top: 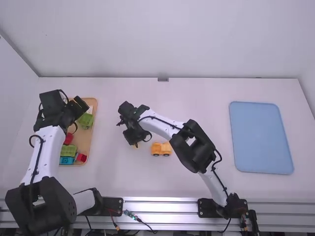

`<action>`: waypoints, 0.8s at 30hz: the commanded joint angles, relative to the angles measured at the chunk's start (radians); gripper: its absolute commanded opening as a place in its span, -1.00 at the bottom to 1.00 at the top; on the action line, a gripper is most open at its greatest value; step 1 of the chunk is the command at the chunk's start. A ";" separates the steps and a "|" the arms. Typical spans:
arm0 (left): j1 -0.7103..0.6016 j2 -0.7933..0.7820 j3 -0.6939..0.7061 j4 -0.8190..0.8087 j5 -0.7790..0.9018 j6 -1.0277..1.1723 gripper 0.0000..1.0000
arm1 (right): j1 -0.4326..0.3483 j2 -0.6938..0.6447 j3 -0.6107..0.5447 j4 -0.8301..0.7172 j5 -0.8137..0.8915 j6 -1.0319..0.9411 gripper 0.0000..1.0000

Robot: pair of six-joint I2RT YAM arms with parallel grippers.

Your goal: Assemble lego blocks to make yellow taxi

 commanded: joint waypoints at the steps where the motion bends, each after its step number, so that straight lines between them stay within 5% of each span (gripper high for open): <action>1: 0.005 -0.015 -0.031 0.013 -0.010 -0.003 0.98 | -0.019 0.009 0.024 0.013 -0.016 0.388 -1.00; 15: 0.006 -0.015 -0.053 0.039 -0.006 -0.033 0.98 | -0.046 0.009 0.024 -0.124 0.048 1.409 -1.00; 24: 0.003 -0.015 -0.053 0.039 -0.003 -0.056 0.98 | -0.003 0.009 0.023 -0.093 0.050 1.592 -1.00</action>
